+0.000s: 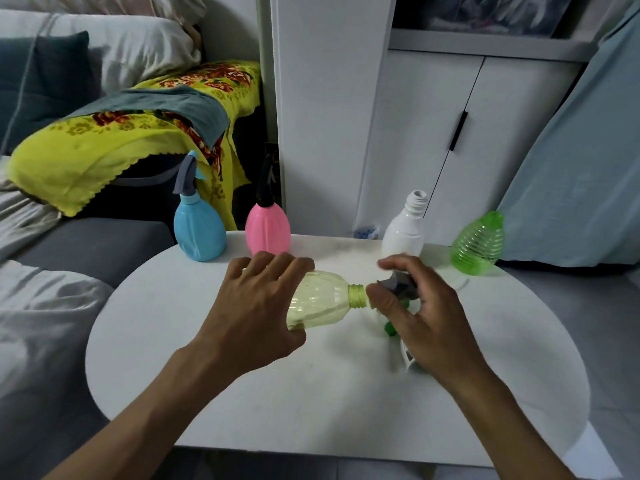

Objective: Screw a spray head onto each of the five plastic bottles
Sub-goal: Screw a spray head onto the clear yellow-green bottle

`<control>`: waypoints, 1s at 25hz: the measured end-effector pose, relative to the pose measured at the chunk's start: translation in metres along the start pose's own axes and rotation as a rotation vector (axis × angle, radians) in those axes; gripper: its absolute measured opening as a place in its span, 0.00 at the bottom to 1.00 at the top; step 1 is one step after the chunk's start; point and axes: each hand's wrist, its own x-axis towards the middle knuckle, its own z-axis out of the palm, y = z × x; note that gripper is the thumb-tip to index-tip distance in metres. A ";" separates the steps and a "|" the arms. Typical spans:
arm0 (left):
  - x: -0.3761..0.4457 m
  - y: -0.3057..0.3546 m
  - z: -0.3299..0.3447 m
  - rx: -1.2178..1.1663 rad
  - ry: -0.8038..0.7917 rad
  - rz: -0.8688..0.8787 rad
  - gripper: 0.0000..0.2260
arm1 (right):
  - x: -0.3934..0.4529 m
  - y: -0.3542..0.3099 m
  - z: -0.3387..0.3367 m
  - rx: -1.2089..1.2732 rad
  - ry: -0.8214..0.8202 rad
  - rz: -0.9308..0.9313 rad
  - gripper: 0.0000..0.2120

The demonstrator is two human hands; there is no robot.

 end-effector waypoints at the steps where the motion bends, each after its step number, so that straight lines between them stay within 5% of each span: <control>1: 0.001 -0.002 -0.002 0.005 0.002 -0.004 0.35 | -0.001 0.000 -0.002 0.033 -0.043 -0.036 0.20; 4: 0.001 -0.006 -0.007 0.023 0.002 0.001 0.35 | -0.004 0.002 -0.003 0.057 -0.167 -0.093 0.16; 25: -0.007 -0.014 -0.013 -0.097 -0.142 0.044 0.34 | 0.001 0.007 0.001 0.223 -0.326 -0.230 0.14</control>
